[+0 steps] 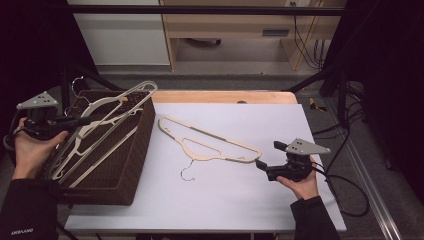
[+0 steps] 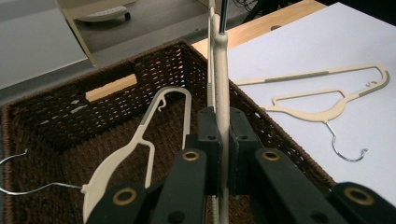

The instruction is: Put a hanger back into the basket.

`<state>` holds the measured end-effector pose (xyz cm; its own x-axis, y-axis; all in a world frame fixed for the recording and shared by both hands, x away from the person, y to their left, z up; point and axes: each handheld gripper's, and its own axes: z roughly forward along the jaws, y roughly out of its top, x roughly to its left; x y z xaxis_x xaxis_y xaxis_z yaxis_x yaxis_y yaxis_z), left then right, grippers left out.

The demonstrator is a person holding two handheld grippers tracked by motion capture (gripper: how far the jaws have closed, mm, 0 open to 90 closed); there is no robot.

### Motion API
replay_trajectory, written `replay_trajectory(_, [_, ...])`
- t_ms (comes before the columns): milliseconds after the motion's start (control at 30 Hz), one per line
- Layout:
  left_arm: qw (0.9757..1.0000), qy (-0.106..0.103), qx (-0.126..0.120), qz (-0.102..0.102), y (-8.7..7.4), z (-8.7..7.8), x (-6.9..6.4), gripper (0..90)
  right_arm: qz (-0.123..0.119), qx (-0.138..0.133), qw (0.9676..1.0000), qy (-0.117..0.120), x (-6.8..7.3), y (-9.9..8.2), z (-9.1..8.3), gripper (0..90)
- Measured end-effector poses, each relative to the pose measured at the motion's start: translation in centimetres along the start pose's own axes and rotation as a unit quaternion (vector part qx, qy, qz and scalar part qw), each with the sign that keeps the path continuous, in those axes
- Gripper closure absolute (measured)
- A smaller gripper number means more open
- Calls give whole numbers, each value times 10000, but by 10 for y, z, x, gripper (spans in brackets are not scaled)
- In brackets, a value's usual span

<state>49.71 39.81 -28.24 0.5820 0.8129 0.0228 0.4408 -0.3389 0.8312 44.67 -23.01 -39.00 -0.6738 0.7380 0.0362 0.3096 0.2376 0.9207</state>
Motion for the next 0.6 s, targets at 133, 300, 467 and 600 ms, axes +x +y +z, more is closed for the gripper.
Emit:
replay_trajectory(133, [10000, 61, 23, -53, 1, 1, 5, 857, 1, 10, 10000, 8, 0, 0, 0, 83])
replay_trajectory(300, [9997, 158, 179, -34, 1, 4, 13, 859, -12, 15, 10000, 18, 0, 0, 1, 83])
replay_trajectory(467, [9995, 164, 244, -137, -10, 6, 21, 859, -15, 5, 10000, 10, 0, 0, 1, 83])
replay_trajectory(600, [9984, 198, 430, -299, -26, 8, 31, 859, -16, 15, 10000, 14, 0, 0, 1, 82])
